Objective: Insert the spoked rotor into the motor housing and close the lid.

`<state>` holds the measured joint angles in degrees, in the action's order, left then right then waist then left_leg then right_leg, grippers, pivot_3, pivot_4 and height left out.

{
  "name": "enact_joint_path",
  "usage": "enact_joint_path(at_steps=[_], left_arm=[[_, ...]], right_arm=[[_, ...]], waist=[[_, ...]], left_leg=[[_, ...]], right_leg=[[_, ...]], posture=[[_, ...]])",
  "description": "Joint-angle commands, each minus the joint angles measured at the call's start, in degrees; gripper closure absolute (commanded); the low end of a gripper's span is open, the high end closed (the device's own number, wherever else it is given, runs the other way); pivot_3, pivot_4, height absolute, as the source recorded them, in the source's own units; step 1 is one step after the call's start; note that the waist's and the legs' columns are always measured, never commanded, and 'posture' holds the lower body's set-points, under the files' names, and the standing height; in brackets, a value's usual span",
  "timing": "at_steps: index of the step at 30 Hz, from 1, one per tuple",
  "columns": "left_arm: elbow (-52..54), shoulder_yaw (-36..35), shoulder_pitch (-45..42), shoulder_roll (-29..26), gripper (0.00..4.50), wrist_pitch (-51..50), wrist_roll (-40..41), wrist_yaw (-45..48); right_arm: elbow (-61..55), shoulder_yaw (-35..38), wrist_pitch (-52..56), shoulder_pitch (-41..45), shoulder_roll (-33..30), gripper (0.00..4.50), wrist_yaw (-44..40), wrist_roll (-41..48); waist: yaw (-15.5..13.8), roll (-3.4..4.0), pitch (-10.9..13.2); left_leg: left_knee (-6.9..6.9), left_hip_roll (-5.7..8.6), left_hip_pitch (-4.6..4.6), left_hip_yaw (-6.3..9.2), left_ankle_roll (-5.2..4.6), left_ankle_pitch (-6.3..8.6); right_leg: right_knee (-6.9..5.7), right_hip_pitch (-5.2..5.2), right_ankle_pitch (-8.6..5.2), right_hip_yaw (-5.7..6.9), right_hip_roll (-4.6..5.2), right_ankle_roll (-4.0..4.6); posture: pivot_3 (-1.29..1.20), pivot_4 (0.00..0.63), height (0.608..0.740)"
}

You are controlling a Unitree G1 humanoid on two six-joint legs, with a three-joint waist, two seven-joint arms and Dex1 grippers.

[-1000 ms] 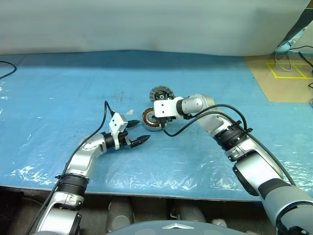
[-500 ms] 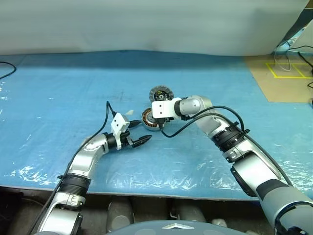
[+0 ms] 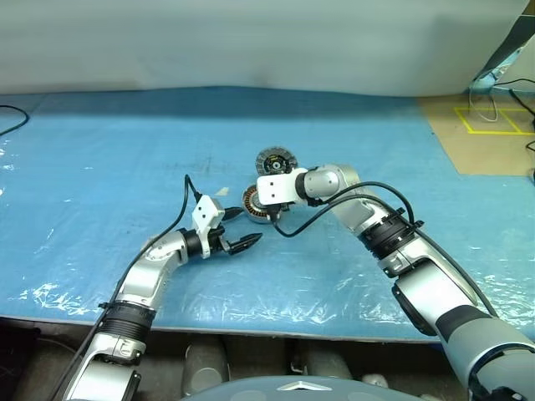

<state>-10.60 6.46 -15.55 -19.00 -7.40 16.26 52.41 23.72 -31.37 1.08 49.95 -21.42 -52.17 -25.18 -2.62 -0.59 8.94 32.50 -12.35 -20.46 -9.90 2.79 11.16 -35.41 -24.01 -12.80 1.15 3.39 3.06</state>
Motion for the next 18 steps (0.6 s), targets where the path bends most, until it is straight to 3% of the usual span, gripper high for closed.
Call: enact_joint_path(at_steps=[1, 3, 4, 18], left_arm=[[1.86, -0.17, 0.38, -0.33, 0.0, 1.27, 0.1, 0.57], [1.73, -0.3, 0.61, -0.51, 0.0, 1.59, 0.19, 0.79], [1.71, -0.32, 0.68, -0.56, 0.0, 1.67, 0.21, 0.85], [-0.98, -1.02, -3.58, -1.0, 0.0, 0.34, 0.73, 1.74]], right_arm=[[1.67, -1.66, -0.67, -0.58, -1.08, 3.62, -0.55, -2.34], [1.79, -1.86, -0.67, -0.64, -0.98, 4.38, -0.54, -2.44], [1.8, -2.0, -0.64, -0.72, -0.92, 4.45, -0.53, -2.54], [0.26, 0.53, 0.89, -2.45, -0.65, 4.45, 0.21, -0.94]], waist=[[0.01, 0.0, 0.0], [0.03, 0.0, 0.0], [0.03, 0.0, 0.0], [-0.01, 0.0, 0.0]], left_leg=[[-0.02, 0.0, 0.0, 0.0, 0.0, 0.0], [-0.04, 0.0, 0.0, 0.0, 0.0, 0.0], [-0.03, 0.0, 0.0, 0.0, 0.0, 0.0], [-0.07, 0.02, 0.04, -0.01, -0.01, 0.01]], right_leg=[[0.01, 0.0, 0.0, 0.0, 0.0, 0.0], [0.01, 0.0, 0.0, 0.0, -0.01, 0.0], [0.01, 0.0, 0.0, 0.0, -0.01, 0.0], [0.03, 0.01, 0.0, -0.03, 0.0, 0.0]], posture=[[0.0, 0.15, 0.74], [0.0, 0.15, 0.74], [0.0, 0.15, 0.74], [0.0, 0.15, 0.74]])
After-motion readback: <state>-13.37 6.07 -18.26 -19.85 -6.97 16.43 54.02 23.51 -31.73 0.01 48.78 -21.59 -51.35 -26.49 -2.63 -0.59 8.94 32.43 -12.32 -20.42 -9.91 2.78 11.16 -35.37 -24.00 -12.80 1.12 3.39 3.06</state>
